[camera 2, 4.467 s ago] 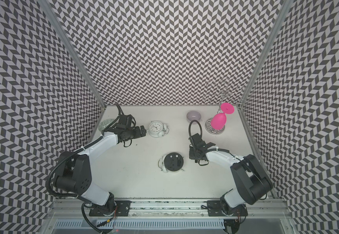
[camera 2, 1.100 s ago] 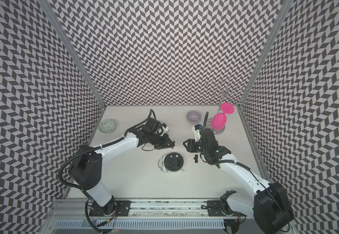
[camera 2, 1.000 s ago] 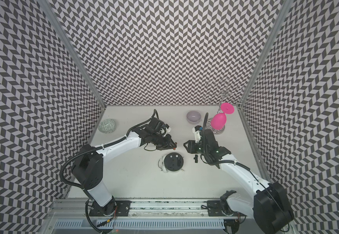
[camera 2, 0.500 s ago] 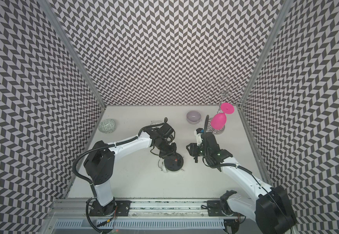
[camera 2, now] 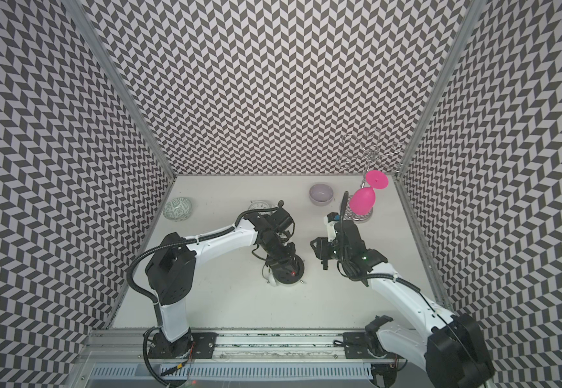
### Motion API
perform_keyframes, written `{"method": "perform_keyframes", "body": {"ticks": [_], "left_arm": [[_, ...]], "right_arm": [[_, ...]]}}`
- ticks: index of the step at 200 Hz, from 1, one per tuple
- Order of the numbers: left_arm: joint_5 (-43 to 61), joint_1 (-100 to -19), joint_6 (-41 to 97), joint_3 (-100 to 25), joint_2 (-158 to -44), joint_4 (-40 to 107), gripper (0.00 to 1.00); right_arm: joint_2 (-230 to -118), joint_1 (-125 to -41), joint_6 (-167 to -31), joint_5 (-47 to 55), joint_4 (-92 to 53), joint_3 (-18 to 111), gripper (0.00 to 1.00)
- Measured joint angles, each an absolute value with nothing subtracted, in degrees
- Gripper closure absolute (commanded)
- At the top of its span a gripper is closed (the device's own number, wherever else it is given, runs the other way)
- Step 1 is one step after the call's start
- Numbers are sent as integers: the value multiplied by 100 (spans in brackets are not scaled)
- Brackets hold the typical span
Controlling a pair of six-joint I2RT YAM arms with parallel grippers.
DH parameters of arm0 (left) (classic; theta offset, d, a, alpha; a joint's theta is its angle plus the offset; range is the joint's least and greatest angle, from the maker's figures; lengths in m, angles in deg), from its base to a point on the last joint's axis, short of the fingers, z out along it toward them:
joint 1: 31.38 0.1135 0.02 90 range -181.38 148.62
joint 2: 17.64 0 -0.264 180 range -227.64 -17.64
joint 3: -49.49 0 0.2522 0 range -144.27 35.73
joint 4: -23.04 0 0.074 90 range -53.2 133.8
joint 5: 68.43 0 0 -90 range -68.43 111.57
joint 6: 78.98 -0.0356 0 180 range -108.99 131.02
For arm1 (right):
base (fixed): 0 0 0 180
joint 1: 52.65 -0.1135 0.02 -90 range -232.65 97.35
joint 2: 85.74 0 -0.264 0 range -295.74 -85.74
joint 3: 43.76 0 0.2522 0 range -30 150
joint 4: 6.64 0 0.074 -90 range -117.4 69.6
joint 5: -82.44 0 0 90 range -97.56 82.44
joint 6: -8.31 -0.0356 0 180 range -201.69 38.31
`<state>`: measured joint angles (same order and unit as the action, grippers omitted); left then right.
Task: Insert the battery into the alarm
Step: Install the battery in the alarm.
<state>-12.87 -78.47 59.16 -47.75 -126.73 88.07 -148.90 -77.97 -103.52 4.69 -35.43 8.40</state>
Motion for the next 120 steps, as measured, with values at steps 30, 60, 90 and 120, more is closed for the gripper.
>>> {"method": "perform_keyframes", "body": {"ticks": [30,60,90,120], "left_arm": [[-1335,-7906,5940,-4775,-12772,8807,99],[-1357,-7941,5955,-4778,-12918,8809,99],[-1357,-7936,5953,-4780,-12934,8809,98],[-1348,-7936,5953,-4782,-12949,8809,89]], "right_arm": [[-14868,-7797,-10352,469,-3541,840,55],[-14863,-7797,-10350,467,-3550,840,55],[-14863,-7797,-10347,465,-3569,840,55],[-14833,-7797,-10347,463,-3582,840,56]]}}
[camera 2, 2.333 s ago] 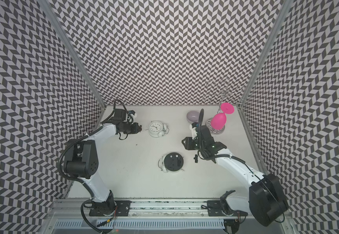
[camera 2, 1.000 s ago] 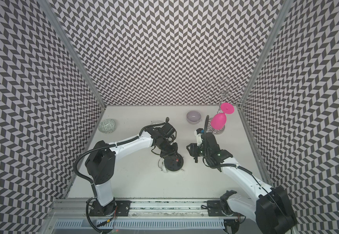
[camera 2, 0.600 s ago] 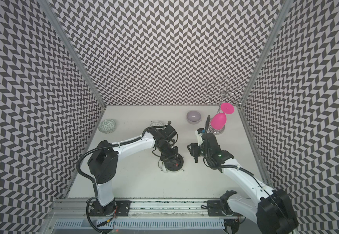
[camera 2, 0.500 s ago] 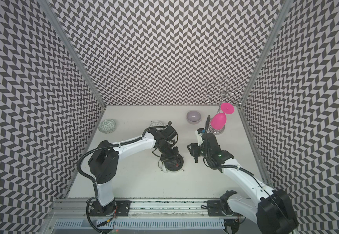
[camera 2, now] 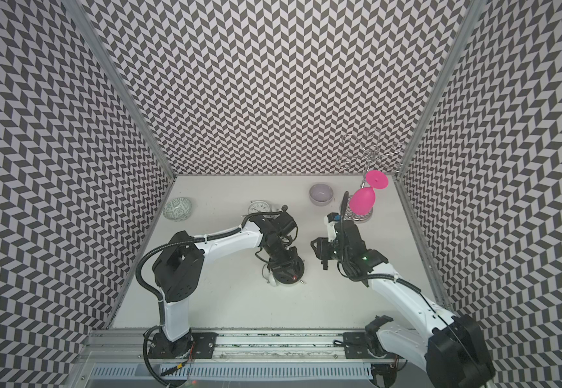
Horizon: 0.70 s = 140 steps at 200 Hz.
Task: Insert the battery into the alarm
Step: Install the battery in the alarm.
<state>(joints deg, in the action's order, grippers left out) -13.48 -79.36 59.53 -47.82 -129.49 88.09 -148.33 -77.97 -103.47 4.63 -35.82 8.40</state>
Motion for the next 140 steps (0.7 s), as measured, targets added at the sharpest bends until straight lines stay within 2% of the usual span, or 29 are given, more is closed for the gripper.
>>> {"method": "perform_keyframes", "body": {"ticks": [48,85,99,106,136,140], "left_arm": [[-1263,-7895,5948,-4804,-13027,8804,67],[-1206,-7886,5955,-4979,-13030,8796,59],[-1178,-7884,5950,-5031,-13027,8789,52],[-1160,-7882,5940,-5044,-13023,8778,45],[-944,-7834,5865,-5057,-12864,8706,38],[-900,-7820,5865,-5049,-12800,8675,31]], "right_arm": [[-14787,-7797,-10326,459,-3587,840,56],[-14787,-7797,-10310,439,-3596,840,56],[-14787,-7797,-10310,441,-3613,840,56],[-14785,-7797,-10310,443,-3630,840,56],[-14704,-7797,-10310,533,-3775,785,55],[-14673,-7797,-10310,559,-3801,756,55]]}}
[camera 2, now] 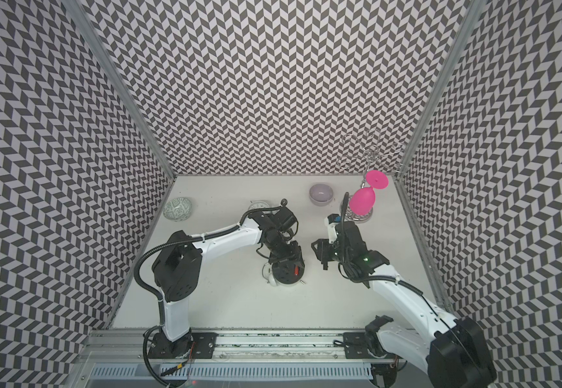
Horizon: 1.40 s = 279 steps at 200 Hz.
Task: Insert the battery into the alarm
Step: Install the battery in the alarm.
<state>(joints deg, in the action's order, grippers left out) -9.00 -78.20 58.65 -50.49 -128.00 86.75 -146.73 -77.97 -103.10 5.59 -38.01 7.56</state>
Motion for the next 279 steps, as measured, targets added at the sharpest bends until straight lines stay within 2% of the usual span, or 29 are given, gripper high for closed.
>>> {"method": "perform_keyframes", "body": {"ticks": [11,23,28,51,79,126,228,279], "left_arm": [[-767,-7781,5867,-4913,-12542,8479,25],[-640,-7702,5784,-4677,-12166,8284,2],[-594,-7657,5769,-4535,-11967,8153,1],[-216,-7488,5463,-3916,-11290,7567,1],[140,-7405,5074,-3127,-11028,6732,1],[623,-7283,4694,-1805,-10866,5843,1],[1340,-7477,4340,-1949,-11224,5782,5],[1509,-7641,4344,-2212,-11430,5838,9]], "right_arm": [[-14584,-7797,-10304,660,-3847,669,53],[-14483,-7797,-10321,813,-3884,540,51],[-14453,-7797,-10334,889,-3893,481,50],[-14431,-7814,-10409,1256,-3908,195,44],[-14601,-8033,-10557,1578,-3926,-37,38],[-15060,-8531,-10918,1827,-3655,-70,34],[-15803,-8584,-11383,2080,-3060,-41,38],[-15976,-8584,-11517,2118,-2920,-41,45]]}}
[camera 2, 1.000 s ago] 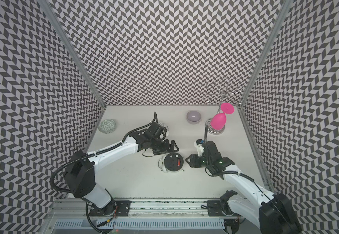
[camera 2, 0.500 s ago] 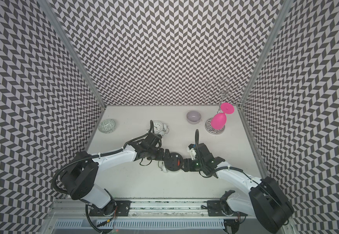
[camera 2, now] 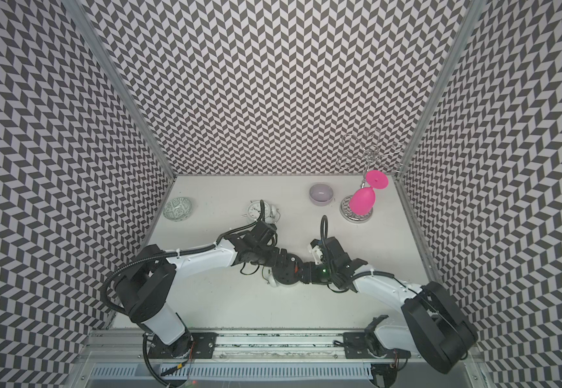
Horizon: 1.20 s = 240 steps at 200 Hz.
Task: Insert the battery into the alarm
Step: Install the battery in the alarm.
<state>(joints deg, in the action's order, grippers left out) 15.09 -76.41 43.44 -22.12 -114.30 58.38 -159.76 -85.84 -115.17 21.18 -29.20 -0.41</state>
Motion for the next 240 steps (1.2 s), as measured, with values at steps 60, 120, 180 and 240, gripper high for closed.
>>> {"method": "perform_keyframes", "body": {"ticks": [60,120,180,240], "left_arm": [[1574,-7676,4357,-2268,-11482,5819,19],[1600,-7678,4403,-2467,-11710,5740,22],[1605,-7694,4427,-2474,-11716,5740,22],[1646,-7726,4434,-2400,-11685,5631,23]], "right_arm": [[-16162,-8573,-11633,2166,-2704,-48,52],[-15919,-8472,-11652,2408,-2660,-118,44],[-14990,-8571,-11539,1383,-3762,383,64],[-15668,-9115,-11517,590,-4188,1156,80]]}}
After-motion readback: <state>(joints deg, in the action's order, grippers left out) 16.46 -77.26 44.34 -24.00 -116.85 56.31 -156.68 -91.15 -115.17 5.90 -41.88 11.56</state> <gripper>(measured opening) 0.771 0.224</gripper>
